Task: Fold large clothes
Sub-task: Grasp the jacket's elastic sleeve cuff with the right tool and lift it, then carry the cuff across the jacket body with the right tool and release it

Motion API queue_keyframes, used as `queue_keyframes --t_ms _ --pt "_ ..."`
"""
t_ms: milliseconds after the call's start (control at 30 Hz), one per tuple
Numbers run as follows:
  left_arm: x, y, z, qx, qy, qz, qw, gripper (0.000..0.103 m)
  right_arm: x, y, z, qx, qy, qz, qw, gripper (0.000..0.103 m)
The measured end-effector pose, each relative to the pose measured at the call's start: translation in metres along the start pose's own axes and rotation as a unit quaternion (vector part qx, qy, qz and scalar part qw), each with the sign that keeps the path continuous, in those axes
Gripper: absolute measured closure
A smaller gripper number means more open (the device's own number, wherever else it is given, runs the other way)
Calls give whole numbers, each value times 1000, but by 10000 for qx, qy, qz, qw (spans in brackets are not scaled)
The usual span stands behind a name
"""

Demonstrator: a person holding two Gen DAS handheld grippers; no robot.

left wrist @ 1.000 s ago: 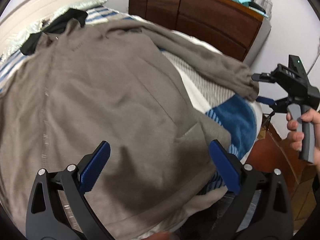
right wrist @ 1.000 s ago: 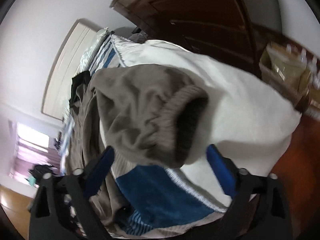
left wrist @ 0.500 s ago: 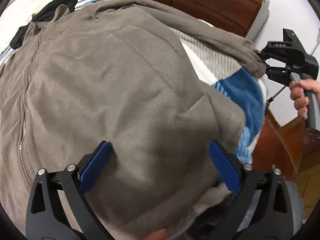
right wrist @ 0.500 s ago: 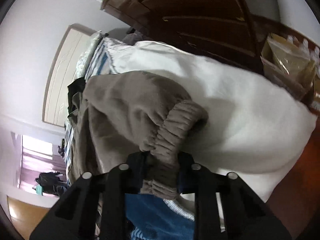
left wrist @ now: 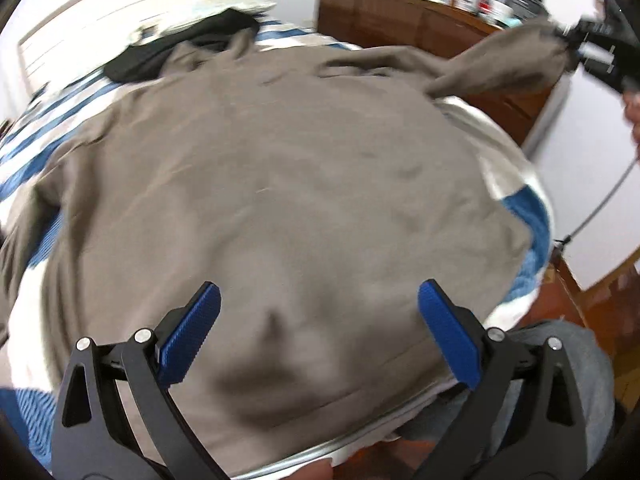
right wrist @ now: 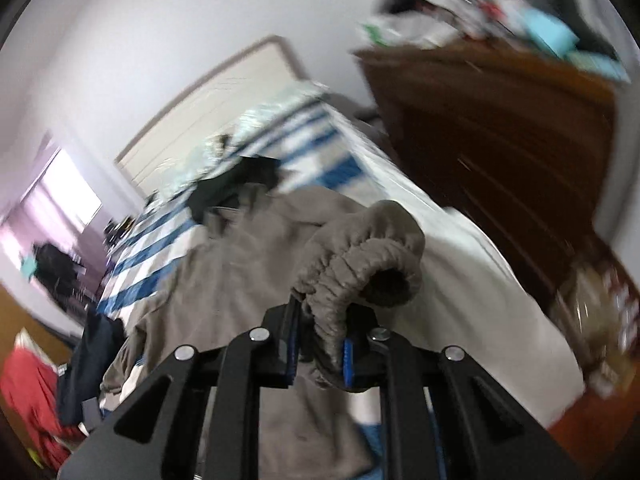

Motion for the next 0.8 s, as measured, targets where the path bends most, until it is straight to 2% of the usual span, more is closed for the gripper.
queue_keyframes --t_ms 100,233,367,433,533,633,700,800 --pt "13 -4 -41 -173 -344 -107 9992 6 -13 12 -71 -255 -534 -4 9982 86" --pt "34 -2 -85 -223 -787 -215 9964 6 -11 37 -157 -541 -1228 -155 9908 87" --pt "57 7 -114 -128 -1106 -426 9929 6 15 77 -253 -854 -2001 -486 9748 87" --pt "67 11 -122 -94 -1215 -531 9911 6 31 96 -287 -973 -2272 -676 9666 87" --pt "75 15 -126 123 -1382 -432 9894 6 78 152 -349 -1148 -2800 -1228 9452 87" --pt "79 15 -120 51 -1145 -295 9930 6 135 211 -382 -1063 -3197 -1824 9237 87" --pt "79 9 -116 57 -1095 -266 9936 6 171 249 -389 -926 -3324 -2172 9131 87" --pt "64 1 -119 389 -1380 -271 9893 6 216 293 -403 -928 -3410 -2520 9009 87"
Point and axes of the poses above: each gripper's, at about its wrist camera, not at the fingertips, and y roughly the way its jaws point, z to its right, x to its underside, the point moved 9 cm from there along y, roughly the way its jaws point, and after that the axes turned 6 degrees about z, right-handed, at the moved point
